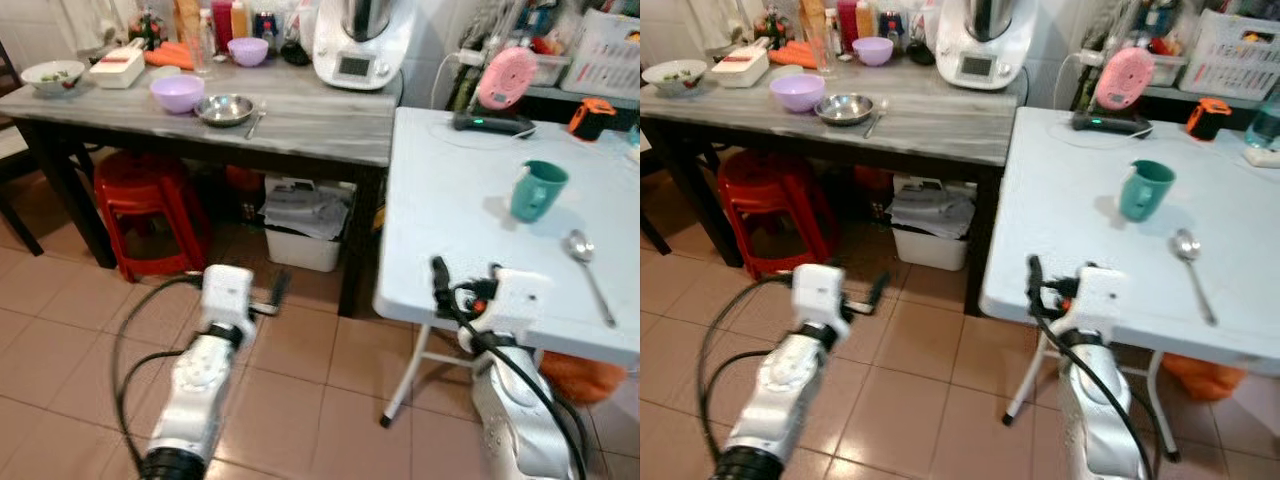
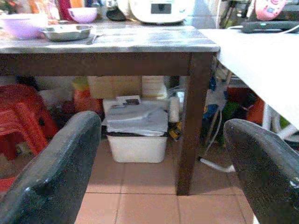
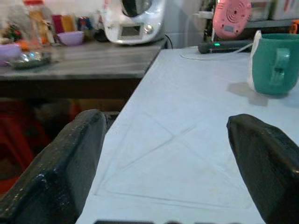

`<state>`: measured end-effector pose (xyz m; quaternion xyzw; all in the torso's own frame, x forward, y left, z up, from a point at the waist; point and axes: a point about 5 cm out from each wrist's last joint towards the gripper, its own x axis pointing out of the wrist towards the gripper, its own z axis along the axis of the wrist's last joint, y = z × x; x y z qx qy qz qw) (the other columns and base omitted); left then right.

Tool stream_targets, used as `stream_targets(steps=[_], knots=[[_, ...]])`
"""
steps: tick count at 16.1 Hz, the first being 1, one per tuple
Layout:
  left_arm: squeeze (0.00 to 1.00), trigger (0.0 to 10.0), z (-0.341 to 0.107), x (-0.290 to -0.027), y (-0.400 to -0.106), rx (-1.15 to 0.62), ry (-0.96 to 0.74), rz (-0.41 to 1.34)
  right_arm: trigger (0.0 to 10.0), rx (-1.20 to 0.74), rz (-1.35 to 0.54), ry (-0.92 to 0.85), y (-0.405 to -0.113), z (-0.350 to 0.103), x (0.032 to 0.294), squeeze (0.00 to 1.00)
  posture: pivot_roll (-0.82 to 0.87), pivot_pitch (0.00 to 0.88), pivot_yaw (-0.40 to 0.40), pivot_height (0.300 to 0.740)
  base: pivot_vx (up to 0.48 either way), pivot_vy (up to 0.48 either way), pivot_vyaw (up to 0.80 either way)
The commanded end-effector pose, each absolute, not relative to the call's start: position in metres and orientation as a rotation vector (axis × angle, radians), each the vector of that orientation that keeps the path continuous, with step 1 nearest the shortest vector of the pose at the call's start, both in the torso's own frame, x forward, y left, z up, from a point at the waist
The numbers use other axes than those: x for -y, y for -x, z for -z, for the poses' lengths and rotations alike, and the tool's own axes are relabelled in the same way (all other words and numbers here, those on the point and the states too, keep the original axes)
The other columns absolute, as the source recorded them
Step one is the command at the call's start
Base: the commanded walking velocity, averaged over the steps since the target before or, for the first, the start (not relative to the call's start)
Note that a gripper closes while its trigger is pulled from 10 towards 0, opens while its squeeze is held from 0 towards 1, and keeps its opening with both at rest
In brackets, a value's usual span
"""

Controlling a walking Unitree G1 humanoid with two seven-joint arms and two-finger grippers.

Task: Setting the table

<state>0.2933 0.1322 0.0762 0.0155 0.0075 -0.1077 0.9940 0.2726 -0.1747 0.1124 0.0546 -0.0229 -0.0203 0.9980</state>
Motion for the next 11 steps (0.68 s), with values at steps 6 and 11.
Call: stream_targets(steps=[6,11], knots=[[0.00,10.0,-0.0772,-0.1202,-0.2952,-0.006,-0.025,0.248,10.0,0.043,0.062,-0.090,-0.2759,-0.1126,0.1845,0.00,-0.08,0.000,-0.020,0.740,0.000,-0.339,0.00],[0.00,10.0,-0.0760,-0.1211,-0.2971,-0.009,-0.031,0.252,10.0,0.048,0.069,-0.090,-0.2752,-0.1132,0.1862,0.00,-0.09,0.000,-0.013,0.740,0.000,-0.337,0.00]])
